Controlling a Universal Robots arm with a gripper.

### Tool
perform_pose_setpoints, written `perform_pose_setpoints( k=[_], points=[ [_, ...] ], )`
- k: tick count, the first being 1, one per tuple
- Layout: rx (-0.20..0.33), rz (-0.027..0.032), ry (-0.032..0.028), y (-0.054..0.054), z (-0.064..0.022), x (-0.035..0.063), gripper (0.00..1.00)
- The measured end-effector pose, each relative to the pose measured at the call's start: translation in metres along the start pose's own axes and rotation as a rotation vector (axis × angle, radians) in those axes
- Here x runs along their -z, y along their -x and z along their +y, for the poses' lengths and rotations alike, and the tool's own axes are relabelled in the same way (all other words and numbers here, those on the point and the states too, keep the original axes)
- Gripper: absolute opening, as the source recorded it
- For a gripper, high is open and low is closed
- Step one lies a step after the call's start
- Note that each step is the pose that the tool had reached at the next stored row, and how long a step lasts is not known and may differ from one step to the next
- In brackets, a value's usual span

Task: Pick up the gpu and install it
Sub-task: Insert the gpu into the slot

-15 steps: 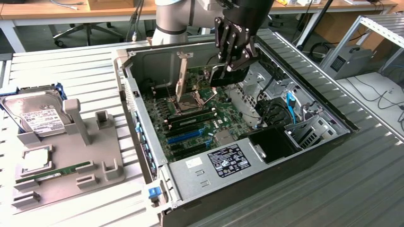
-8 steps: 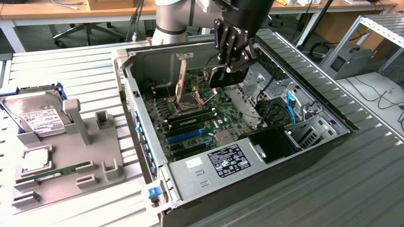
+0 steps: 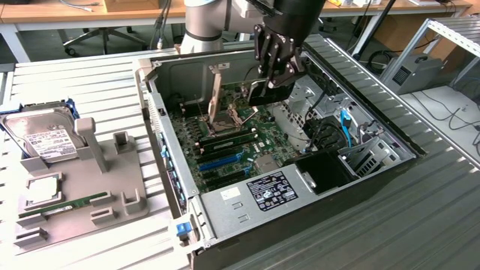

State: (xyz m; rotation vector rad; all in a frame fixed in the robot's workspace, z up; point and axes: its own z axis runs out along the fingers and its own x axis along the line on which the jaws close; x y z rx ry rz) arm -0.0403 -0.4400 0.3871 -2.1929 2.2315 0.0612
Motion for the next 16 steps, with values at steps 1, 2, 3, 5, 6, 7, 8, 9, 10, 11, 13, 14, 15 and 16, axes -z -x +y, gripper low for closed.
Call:
perform_pose_setpoints(
  k=[1,2,3,5,6,7,8,9,10,11,13,14,15,16],
  points=[
    [0.0,0.0001,0.0,0.0,0.0,-0.001,0.27],
    [0.0,0.0,0.0,0.0,0.0,-0.002,0.27],
    [0.0,0.0001,0.0,0.0,0.0,-0.0029,0.27],
    [0.0,0.0,0.0,0.0,0.0,-0.0047,0.27],
    [0.0,0.0001,0.0,0.0,0.0,-0.0054,0.27],
    [0.0,0.0001,0.0,0.0,0.0,-0.0061,0.27],
    [0.0,0.0001,0.0,0.0,0.0,-0.0071,0.27],
    [0.0,0.0001,0.0,0.0,0.0001,-0.0082,0.27],
    [0.0,0.0001,0.0,0.0,0.0002,-0.0093,0.27],
    [0.0,0.0001,0.0,0.0,0.0003,-0.0101,0.27],
    [0.0,0.0,0.0,0.0,0.0005,-0.0112,0.27],
    [0.0,0.0001,0.0,0.0,0.0005,-0.0117,0.27],
    [0.0,0.0001,0.0,0.0,0.0006,-0.0122,0.27],
    [0.0,0.0,0.0,0.0,0.0007,-0.0127,0.27]
  ],
)
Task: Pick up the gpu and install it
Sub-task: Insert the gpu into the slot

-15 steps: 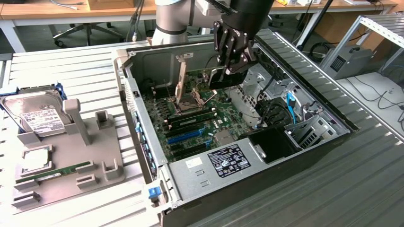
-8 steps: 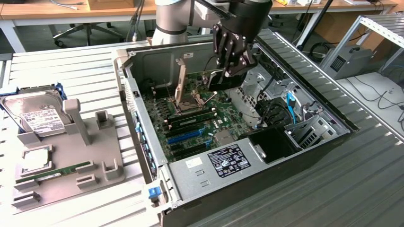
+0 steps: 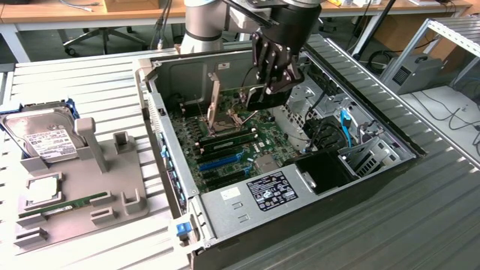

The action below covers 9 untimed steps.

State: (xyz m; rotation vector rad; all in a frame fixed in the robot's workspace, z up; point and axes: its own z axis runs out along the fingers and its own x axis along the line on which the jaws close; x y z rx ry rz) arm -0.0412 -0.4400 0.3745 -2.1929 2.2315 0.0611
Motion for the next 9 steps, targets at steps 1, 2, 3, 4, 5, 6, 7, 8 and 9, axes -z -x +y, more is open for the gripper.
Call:
perform_pose_setpoints(
  k=[1,2,3,4,5,6,7,8,9],
  points=[
    [0.0,0.0001,0.0,0.0,0.0001,-0.0005,0.27],
    [0.0,0.0001,0.0,0.0,0.0001,-0.0009,0.27],
    [0.0,0.0001,0.0,0.0,0.0002,-0.0013,0.27],
    [0.0,0.0001,0.0001,-0.0001,0.0002,-0.0017,0.27],
    [0.0,0.0002,0.0001,-0.0001,0.0002,-0.0017,0.27],
    [0.0,0.0001,0.0,-0.0001,0.0003,-0.0018,0.27],
    [0.0,0.0,0.0,-0.0001,0.001,-0.002,0.27],
    [0.0,0.0001,0.0,-0.0001,0.0019,-0.0022,0.27],
    [0.0,-0.0001,0.0,-0.0001,0.0025,-0.0025,0.27]
  ],
)
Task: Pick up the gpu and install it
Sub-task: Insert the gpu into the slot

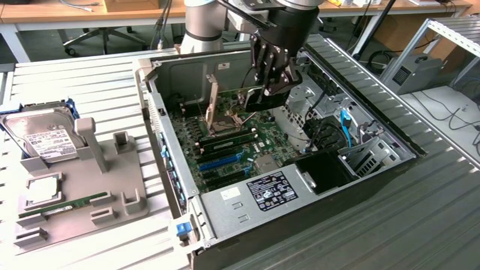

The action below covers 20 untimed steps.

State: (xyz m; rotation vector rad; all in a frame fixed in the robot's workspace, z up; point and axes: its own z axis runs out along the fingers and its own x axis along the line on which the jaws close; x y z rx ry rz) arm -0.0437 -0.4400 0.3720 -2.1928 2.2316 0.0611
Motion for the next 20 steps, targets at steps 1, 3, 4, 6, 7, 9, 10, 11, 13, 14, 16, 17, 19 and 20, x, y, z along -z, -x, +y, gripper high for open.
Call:
perform_pose_setpoints(
  k=[1,3,4,6,7,9,10,11,13,14,16,17,19,20],
  points=[
    [0.0,-0.0003,-0.0001,0.0,0.0006,-0.0005,0.27],
    [0.0,0.0,-0.0002,0.0,0.0019,-0.002,0.27],
    [0.0,-0.0001,-0.0005,0.0,0.0025,-0.003,0.27],
    [0.0,0.0001,-0.0008,0.0,0.0039,-0.0049,0.27],
    [0.0,0.0001,-0.0011,0.0,0.0047,-0.0061,0.27],
    [0.0,0.0,-0.0015,0.0,0.0057,-0.0079,0.27],
    [0.0,0.0,-0.0017,0.0,0.0062,-0.0092,0.27],
    [0.0,0.0,-0.002,-0.001,0.0067,-0.0106,0.27],
    [0.0,0.0,-0.0027,-0.001,0.0078,-0.0142,0.27],
    [0.0,-0.0001,-0.0029,-0.001,0.0081,-0.0151,0.27],
    [0.0,0.0,-0.0034,-0.001,0.0089,-0.0173,0.27],
    [0.0,0.0,-0.0036,-0.001,0.0092,-0.0181,0.27],
    [0.0,0.0,-0.0038,-0.001,0.0101,-0.0205,0.27],
    [0.0,0.0,-0.0039,-0.001,0.0102,-0.021,0.27]
  ],
)
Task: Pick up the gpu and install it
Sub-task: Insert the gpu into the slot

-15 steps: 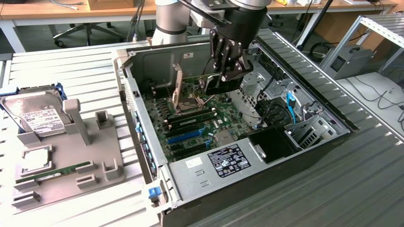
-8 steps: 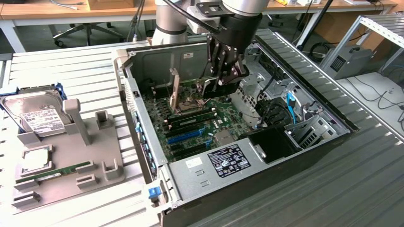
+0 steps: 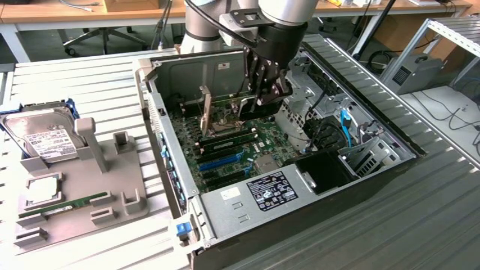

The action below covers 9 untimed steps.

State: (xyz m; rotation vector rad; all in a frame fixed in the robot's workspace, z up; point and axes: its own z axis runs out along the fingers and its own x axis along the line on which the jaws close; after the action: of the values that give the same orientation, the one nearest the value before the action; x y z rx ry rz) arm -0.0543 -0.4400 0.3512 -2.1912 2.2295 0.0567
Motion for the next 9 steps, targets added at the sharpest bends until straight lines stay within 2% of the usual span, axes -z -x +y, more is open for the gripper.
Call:
perform_pose_setpoints(
  k=[9],
  points=[
    [0.0,-0.0001,0.0,-0.0002,0.0002,-0.0042,0.27]
  ],
)
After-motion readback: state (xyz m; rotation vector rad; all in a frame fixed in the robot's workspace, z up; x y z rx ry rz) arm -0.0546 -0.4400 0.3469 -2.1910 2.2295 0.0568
